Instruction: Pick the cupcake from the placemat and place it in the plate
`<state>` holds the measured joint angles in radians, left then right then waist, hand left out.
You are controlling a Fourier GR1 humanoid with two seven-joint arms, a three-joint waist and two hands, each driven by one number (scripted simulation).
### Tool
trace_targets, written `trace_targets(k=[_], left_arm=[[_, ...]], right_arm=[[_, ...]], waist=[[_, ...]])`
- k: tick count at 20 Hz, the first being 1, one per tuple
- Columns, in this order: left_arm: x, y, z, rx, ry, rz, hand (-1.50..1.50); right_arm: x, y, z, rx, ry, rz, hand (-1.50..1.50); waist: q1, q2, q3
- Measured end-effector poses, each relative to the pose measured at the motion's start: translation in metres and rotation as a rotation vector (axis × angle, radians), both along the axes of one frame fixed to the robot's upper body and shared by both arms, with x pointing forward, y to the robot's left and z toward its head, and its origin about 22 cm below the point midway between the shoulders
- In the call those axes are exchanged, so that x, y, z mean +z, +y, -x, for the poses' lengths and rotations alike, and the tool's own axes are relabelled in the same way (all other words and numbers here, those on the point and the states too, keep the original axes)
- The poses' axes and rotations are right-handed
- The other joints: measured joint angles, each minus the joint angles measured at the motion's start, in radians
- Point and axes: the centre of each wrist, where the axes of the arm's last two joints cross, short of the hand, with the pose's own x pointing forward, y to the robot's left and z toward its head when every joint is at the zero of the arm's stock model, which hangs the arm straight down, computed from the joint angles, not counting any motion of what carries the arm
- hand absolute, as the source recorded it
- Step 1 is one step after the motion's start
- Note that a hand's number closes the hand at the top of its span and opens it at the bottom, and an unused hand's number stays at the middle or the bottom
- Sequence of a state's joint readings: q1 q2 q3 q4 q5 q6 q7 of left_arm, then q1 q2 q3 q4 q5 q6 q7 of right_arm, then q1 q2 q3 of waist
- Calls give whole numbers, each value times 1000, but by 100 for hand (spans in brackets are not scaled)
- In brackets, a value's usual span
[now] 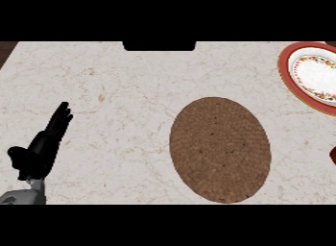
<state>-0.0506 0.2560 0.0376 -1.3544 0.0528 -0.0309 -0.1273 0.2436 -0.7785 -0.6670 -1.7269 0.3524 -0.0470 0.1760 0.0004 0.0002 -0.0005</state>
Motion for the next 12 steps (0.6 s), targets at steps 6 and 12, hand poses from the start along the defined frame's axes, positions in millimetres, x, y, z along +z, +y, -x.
trace_targets(k=[6, 12], left_arm=[[0, -6, -2, -10, 3, 12, 0], [-4, -6, -3, -10, 3, 6, 0]], right_arm=[[-9, 19, -50, 63, 29, -41, 150], [-28, 35, -104, 116, 44, -91, 150]], waist=[[10, 1, 0], [15, 3, 1]])
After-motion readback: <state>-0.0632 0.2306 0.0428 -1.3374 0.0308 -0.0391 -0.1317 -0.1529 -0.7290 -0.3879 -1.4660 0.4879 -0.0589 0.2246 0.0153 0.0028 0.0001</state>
